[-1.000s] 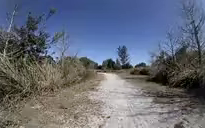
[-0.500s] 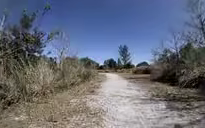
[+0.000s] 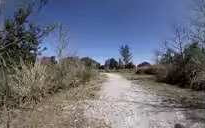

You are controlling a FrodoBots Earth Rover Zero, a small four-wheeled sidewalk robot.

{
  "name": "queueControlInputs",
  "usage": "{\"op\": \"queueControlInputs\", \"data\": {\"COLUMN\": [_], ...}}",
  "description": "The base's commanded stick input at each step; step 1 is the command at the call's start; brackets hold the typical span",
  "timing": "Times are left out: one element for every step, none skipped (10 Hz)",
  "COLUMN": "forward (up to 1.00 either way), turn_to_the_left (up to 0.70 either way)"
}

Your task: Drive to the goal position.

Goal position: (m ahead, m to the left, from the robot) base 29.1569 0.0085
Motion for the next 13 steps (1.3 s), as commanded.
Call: {"op": "queueControlInputs", "data": {"forward": [0.7, 0.7, 0.7, 0.7, 0.7, 0.7, 0.7, 0.7, 0.7, 0.7, 0.7, 0.7, 0.7], "turn_to_the_left": [-0.16, -0.09, -0.07, -0.14, -0.08, -0.13, -0.18, -0.14, -0.13, -0.17, 0.0, 0.0, 0.0]}}
